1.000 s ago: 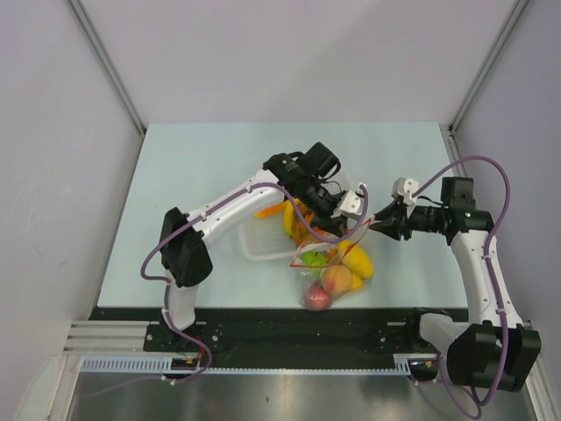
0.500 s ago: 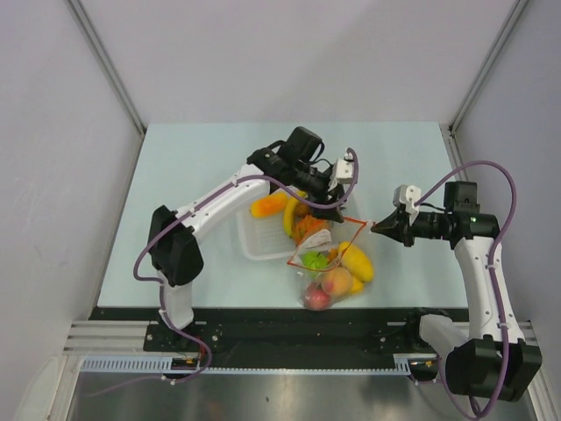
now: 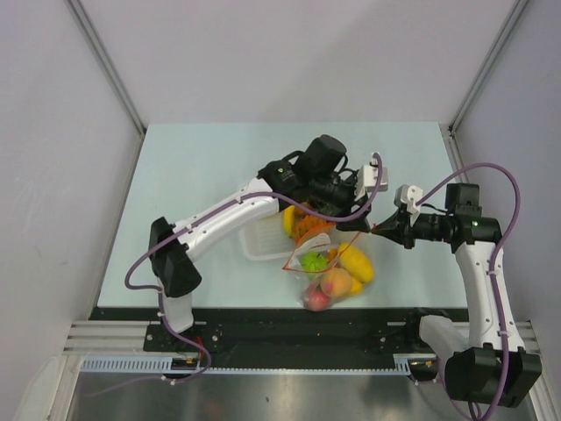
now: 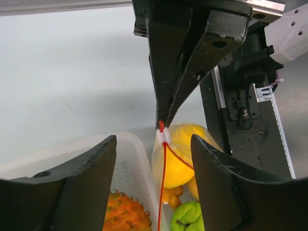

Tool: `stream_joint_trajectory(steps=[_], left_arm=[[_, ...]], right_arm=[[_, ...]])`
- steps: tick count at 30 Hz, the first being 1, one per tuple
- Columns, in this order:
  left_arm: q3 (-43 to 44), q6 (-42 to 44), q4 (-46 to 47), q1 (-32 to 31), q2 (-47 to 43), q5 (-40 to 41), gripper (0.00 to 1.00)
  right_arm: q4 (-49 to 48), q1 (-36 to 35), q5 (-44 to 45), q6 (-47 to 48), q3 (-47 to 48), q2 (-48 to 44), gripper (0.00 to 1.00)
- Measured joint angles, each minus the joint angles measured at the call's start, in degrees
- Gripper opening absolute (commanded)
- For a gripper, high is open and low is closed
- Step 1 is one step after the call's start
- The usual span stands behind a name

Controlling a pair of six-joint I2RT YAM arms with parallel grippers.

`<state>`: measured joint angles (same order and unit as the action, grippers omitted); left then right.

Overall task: Place the food in the zip-top bag and seal the zipper
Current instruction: Zip the zipper food storage bag at the center of the board.

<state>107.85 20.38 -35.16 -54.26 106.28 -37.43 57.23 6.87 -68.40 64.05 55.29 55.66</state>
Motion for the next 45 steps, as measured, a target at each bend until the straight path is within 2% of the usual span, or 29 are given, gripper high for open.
stream_joint_trajectory(steps=[4,8,11,15,16,17,18,21,34,37,38,39,40,43,45], left_arm=[[1.33,-0.42,-0.46,-1.57,1.14,1.51,0.55],[1.51,-0.52,-1.29,-1.88,2.19,3.04,0.35],[2.03,-0.57,-2.80,-1.88,3.15,3.78,0.29],[2.14,-0.46,-4.42,-1.88,3.56,4.28,0.15],[2.14,-0.48,-4.57,-1.88,3.56,4.28,0.13],[2.14,-0.39,-4.63,-1.88,3.56,4.22,0.09],[2.14,-0.44,-4.63,-1.88,3.56,4.20,0.08],[2.14,-0.26,-4.57,-1.88,3.56,3.89,0.06],[2.14,1.11,-4.42,-2.32,3.56,2.19,0.04],[2.14,1.14,-4.39,-2.32,3.56,1.70,0.04],[2.14,1.14,-4.39,-2.32,3.56,1.60,0.05],[2.14,1.16,-4.39,-2.32,3.56,1.49,0.06],[2.14,1.14,-4.39,-2.32,3.56,1.40,0.11],[2.14,1.18,-4.39,-2.32,3.56,1.46,0.24],[2.14,1.20,-4.33,-2.29,3.56,1.66,0.27]], right_arm=[[-0.02,0.00,0.00,-0.50,-0.09,-1.01,0.00],[-0.04,0.00,0.04,-0.98,-0.13,-1.60,0.00],[-0.07,0.00,0.35,-1.07,-0.22,-2.08,0.00],[-0.15,0.00,0.46,-1.09,-0.74,-2.89,0.00],[-0.15,0.00,0.46,-1.09,-0.90,-3.13,0.02],[-0.24,0.00,0.48,-1.27,-1.01,-3.28,0.10],[-0.42,0.00,0.46,-1.51,-1.05,-3.39,0.26],[-1.40,0.00,0.48,-3.23,-1.07,-3.54,0.38],[-6.25,-0.17,0.57,-6.43,-1.86,-3.06,0.38],[-6.64,-0.35,0.92,-6.38,-2.36,-2.69,0.24],[-6.62,-0.42,1.01,-6.36,-2.43,-2.49,0.12],[-6.62,-0.44,1.07,-6.19,-2.45,-2.29,0.07],[-6.62,-0.46,1.07,-5.90,-2.45,-2.16,0.02],[-6.47,-0.70,1.05,-5.46,-2.45,-1.86,0.00],[-6.47,-0.72,1.03,-5.44,-2.45,-1.88,0.00]])
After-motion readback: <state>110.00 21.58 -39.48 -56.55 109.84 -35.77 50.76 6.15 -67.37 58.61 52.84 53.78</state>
